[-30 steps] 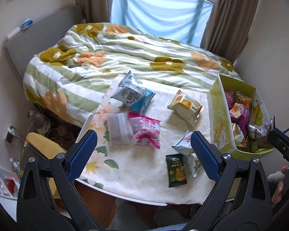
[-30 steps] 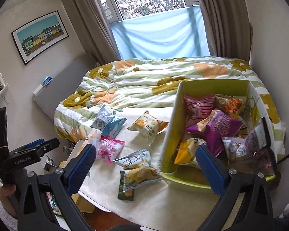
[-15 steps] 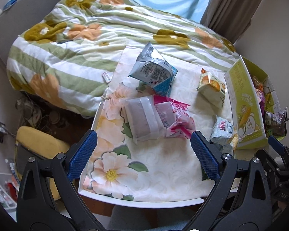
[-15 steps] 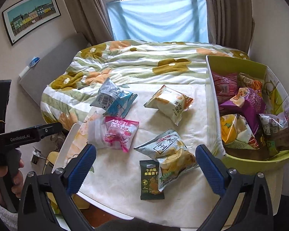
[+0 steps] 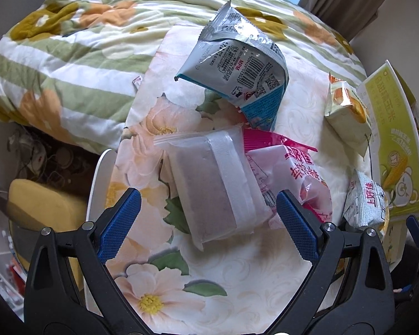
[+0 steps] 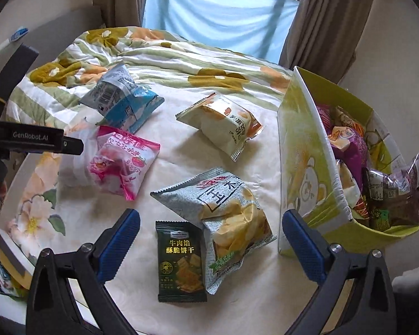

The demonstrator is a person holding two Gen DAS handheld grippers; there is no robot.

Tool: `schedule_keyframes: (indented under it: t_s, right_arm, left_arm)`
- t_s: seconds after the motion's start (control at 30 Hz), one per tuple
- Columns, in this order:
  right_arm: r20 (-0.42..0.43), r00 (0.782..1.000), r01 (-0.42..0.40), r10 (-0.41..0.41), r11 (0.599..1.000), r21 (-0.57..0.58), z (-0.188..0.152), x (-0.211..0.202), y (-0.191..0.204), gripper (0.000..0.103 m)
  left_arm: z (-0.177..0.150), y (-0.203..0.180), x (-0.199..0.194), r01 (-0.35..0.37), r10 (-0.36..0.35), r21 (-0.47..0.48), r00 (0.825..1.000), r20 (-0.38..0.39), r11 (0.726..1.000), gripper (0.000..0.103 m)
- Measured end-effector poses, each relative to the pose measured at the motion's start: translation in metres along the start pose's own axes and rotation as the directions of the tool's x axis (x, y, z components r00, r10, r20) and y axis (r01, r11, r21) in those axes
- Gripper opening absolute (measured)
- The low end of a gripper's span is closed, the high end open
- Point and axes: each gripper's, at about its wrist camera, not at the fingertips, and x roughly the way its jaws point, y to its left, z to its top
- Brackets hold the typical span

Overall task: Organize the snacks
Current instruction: 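Grasp the translucent white-banded pack with the left tool while the right tool grasps the green-white chip bag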

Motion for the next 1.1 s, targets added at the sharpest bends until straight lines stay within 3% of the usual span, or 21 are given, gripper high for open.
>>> schedule_keyframes:
  t_s: [0.1,0.23,0.53,0.87,1.0,1.1]
  right_arm:
    - [-0.002,0.999,0.032,-0.032,0.998,-0.058,-0.002,0.009,0.006,0.099]
    - [-0.023,0.999,0.034,-0.035,0.997,-0.076,-0.001,0.025,0.004,0.096]
    - [-0.075,0.996,0.040,-0.050,0.990,-0.137,-0.004,0.051,0.006,0.089]
    - [-0.100,0.994,0.025,-0.038,0.992,-0.123,0.001,0.065,-0.005,0.084]
    - [-0.130,0.991,-0.009,-0.004,0.995,-0.098,0.001,0.072,-0.013,0.067]
    - [-0.151,0.988,-0.040,0.031,0.997,-0.060,0.000,0.076,-0.019,0.066]
  left_arm:
    - [0.003,-0.004,0.010,-0.011,0.011,-0.002,1.000,-0.009,1.000,0.096]
    - [0.005,-0.009,0.023,-0.049,0.049,0.008,0.998,-0.036,0.999,0.084]
    - [0.000,-0.010,0.025,-0.033,0.032,-0.008,0.999,-0.043,0.999,0.070]
    - [-0.002,-0.023,0.023,-0.099,0.102,0.050,0.994,-0.050,0.994,0.068]
    - [0.002,-0.025,0.034,-0.120,0.122,0.055,0.991,-0.053,0.991,0.068]
    - [0.001,-0.021,0.034,-0.112,0.115,0.048,0.992,-0.057,0.993,0.063]
